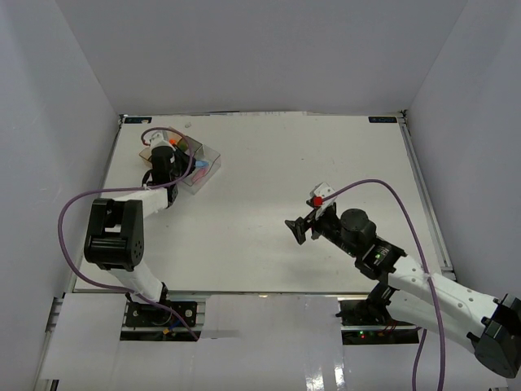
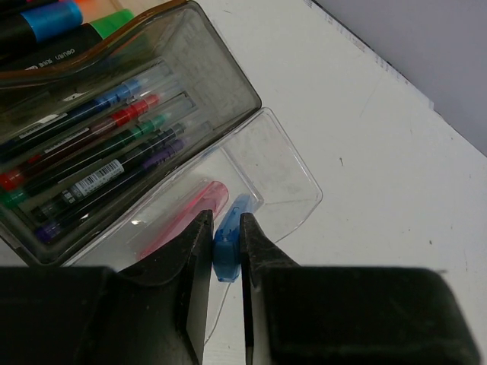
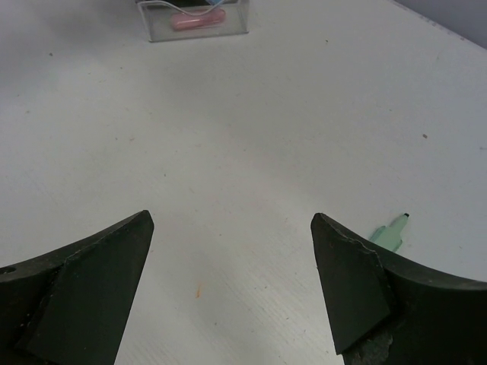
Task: Sort the stationery into containers
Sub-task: Place the pen in the storage box, then pick up the pen from the center of the board.
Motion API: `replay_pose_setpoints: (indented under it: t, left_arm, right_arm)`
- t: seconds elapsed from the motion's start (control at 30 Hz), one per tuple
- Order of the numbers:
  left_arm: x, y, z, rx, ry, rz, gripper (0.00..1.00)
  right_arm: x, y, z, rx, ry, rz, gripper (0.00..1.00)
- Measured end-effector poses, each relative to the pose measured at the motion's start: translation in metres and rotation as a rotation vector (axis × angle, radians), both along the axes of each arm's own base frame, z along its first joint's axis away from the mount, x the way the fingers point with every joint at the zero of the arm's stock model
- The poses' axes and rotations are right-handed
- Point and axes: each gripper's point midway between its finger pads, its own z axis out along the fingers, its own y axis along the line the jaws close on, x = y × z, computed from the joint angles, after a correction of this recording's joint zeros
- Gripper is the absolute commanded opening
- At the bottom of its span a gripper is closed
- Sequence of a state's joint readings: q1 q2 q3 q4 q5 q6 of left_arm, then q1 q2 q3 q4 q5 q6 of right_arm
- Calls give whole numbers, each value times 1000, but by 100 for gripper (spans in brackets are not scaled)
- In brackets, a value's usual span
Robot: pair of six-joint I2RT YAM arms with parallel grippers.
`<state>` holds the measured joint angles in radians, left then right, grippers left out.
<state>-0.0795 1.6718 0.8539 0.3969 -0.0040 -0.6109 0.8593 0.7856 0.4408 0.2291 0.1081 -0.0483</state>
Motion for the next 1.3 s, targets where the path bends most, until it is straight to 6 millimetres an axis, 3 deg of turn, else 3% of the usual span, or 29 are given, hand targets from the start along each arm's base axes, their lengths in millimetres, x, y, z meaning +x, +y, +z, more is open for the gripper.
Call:
replay_pose_setpoints:
  t: [0.27, 0.57, 0.63, 0.73, 0.87, 0.97, 1.03, 1.17, 1.3]
  left_arm:
    - [4, 4, 2, -9, -3, 14, 61]
    - [-2, 4, -4, -9, 61, 6, 85]
    - [-1, 3, 6, -1, 71, -10, 92]
    - [-3, 0, 39, 11, 47, -41, 98]
    - [-25, -2, 97, 44, -24, -83, 98]
    - [-48, -4, 129, 61, -81, -120, 98]
    - [-62, -7, 141, 72, -111, -151, 98]
    - [-86, -11, 132, 89, -99, -199, 98]
    - [-93, -13, 111, 98, -35, -224, 98]
  right_arm:
    - [11, -15, -28, -40, 89, -130, 91]
    - [21, -37, -63, -122, 187, -281, 91]
    - [27, -44, -69, -139, 215, -330, 92]
    - [38, -56, -74, -140, 257, -399, 94]
    - [57, -76, -81, -129, 322, -509, 97]
    - [68, -88, -90, -133, 378, -574, 100]
    - [73, -93, -99, -143, 414, -605, 93]
    - [77, -100, -118, -173, 483, -648, 89]
    - [79, -96, -140, -214, 550, -656, 82]
